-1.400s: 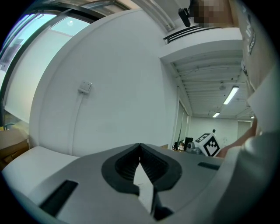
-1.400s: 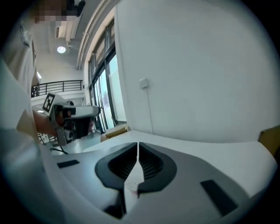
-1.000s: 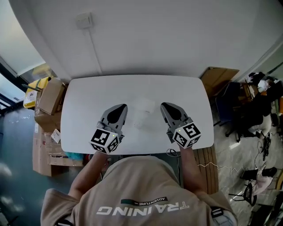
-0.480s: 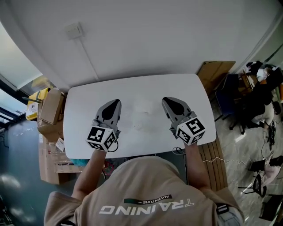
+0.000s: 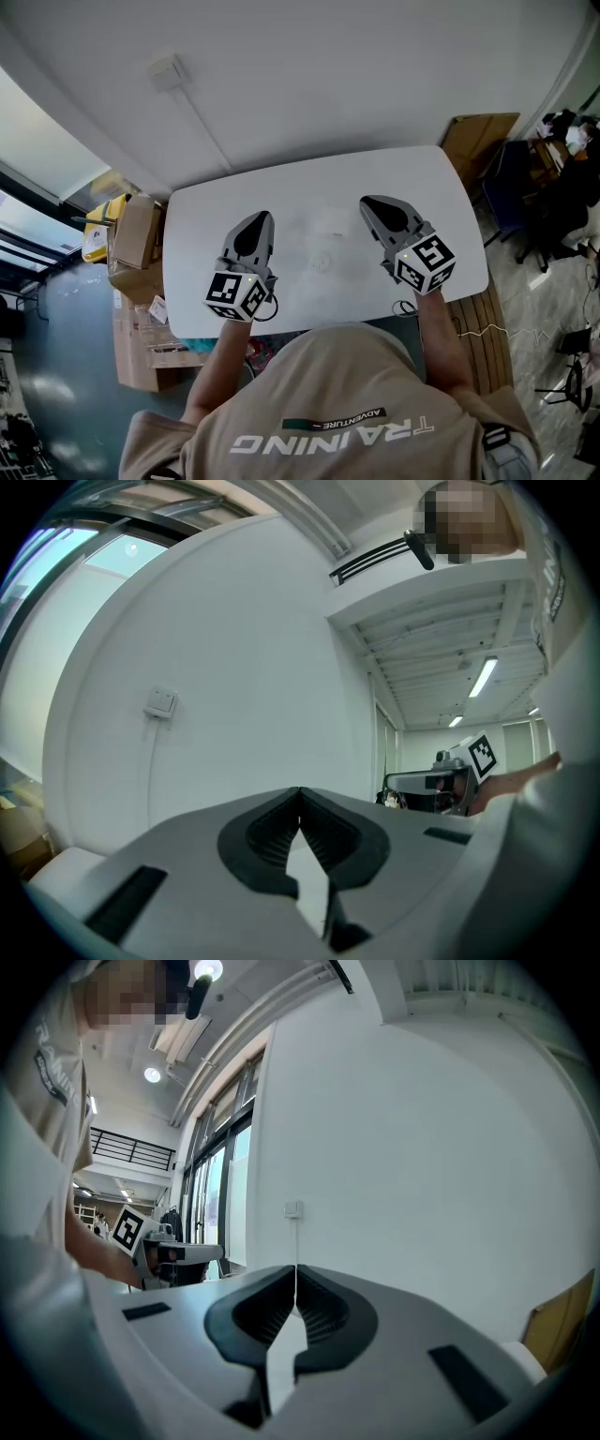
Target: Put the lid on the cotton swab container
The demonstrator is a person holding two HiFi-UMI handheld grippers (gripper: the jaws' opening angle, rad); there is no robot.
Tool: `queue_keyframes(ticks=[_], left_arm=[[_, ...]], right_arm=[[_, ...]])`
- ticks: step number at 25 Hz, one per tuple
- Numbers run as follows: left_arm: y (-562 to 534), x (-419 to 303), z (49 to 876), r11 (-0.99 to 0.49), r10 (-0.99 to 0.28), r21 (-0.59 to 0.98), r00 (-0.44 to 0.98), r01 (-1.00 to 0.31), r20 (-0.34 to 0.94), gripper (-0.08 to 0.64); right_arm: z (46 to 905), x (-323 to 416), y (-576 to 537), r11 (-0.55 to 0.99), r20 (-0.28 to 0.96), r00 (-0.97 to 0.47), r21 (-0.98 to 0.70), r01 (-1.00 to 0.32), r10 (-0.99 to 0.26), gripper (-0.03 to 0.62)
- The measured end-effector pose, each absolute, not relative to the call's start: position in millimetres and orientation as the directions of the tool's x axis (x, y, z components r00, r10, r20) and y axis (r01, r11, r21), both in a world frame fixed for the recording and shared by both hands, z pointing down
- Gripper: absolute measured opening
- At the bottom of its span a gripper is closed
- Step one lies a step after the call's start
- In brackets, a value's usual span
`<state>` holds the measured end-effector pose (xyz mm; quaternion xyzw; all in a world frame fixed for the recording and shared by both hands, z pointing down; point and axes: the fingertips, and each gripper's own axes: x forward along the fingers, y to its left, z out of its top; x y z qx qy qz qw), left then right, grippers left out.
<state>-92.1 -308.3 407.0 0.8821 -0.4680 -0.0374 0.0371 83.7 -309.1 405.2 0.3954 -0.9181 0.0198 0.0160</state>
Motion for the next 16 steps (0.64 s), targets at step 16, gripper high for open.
queue_keyframes(ticks=[16], left_arm=[[-317, -113, 427, -0.494, -0.868, 0.166, 0.496, -0.853, -0.032, 0.014]], right_arm=[[413, 77, -327, 0.692, 0.082, -0.690, -0.005, -0.722, -0.719, 0.018]])
